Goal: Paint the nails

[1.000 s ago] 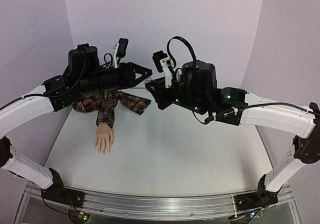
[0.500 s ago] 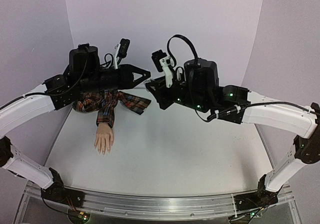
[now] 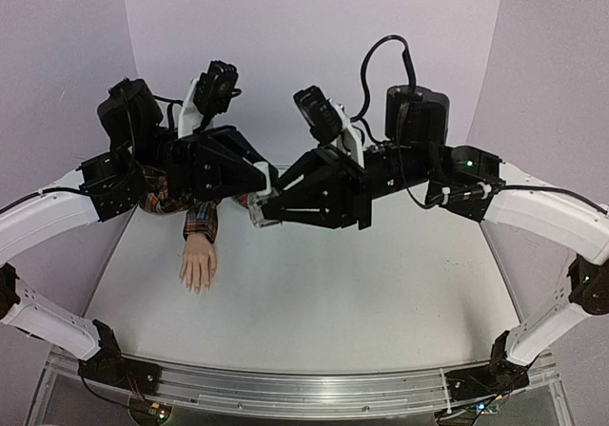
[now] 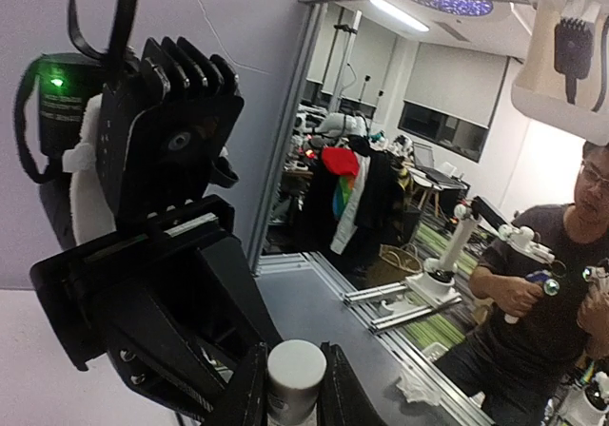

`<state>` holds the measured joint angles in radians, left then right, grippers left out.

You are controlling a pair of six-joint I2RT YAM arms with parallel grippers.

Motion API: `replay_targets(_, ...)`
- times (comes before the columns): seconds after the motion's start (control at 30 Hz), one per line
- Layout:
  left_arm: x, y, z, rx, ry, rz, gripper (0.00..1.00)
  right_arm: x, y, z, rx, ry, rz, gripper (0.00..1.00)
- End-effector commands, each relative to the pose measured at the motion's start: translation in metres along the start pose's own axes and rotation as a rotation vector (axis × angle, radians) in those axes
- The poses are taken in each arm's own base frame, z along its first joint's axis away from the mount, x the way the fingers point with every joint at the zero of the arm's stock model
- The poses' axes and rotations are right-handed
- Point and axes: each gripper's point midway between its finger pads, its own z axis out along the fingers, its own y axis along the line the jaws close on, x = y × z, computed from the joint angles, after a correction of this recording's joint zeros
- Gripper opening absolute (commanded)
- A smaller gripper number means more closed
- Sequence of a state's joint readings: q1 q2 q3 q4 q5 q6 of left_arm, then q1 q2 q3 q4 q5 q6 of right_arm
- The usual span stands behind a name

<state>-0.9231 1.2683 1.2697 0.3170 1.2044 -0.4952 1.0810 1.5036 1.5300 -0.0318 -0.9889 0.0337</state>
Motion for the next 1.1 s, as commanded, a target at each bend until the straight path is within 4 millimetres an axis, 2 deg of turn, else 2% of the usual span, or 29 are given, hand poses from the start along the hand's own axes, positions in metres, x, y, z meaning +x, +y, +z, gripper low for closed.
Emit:
replay_targets(0.0, 0.004, 0.004, 0.002, -0.027, 0.038, -0.102, 0.12, 0.017, -0.012, 0.0, 0.04, 0.004, -0.129, 0.0)
replay_targets(0.1, -0.003, 0.013, -0.006, -0.176, 0.017, -0.086, 0.49, 0.023, -0.044, -0.013, 0.27, 0.018, -0.165, 0.0)
replay_targets(0.13, -0.007, 0.015, -0.012, -0.248, -0.01, -0.072, 0.59, 0.025, -0.051, -0.018, 0.329, 0.022, -0.175, 0.0)
replay_targets(0.23, -0.02, 0.03, -0.035, -0.481, -0.097, -0.053, 0.71, 0.029, -0.075, -0.035, 0.518, 0.03, -0.176, 0.0)
replay_targets(0.4, -0.028, 0.066, -0.068, -0.774, -0.189, -0.12, 0.81, 0.032, -0.113, -0.061, 0.83, 0.038, -0.159, 0.0)
replay_targets(0.53, -0.023, 0.101, -0.081, -0.925, -0.201, -0.197, 0.79, 0.034, -0.132, -0.073, 0.99, 0.037, -0.122, 0.0)
replay_targets(0.73, -0.013, 0.127, -0.079, -0.964, -0.187, -0.23, 0.71, 0.03, -0.142, -0.077, 1.065, 0.024, -0.108, 0.0)
replay_targets(0.8, -0.011, 0.132, -0.082, -0.99, -0.19, -0.235, 0.64, 0.028, -0.143, -0.077, 1.07, 0.021, -0.11, 0.0)
replay_targets(1.07, -0.009, 0.145, -0.078, -0.994, -0.187, -0.241, 0.52, 0.023, -0.146, -0.071, 1.063, 0.024, -0.116, 0.0)
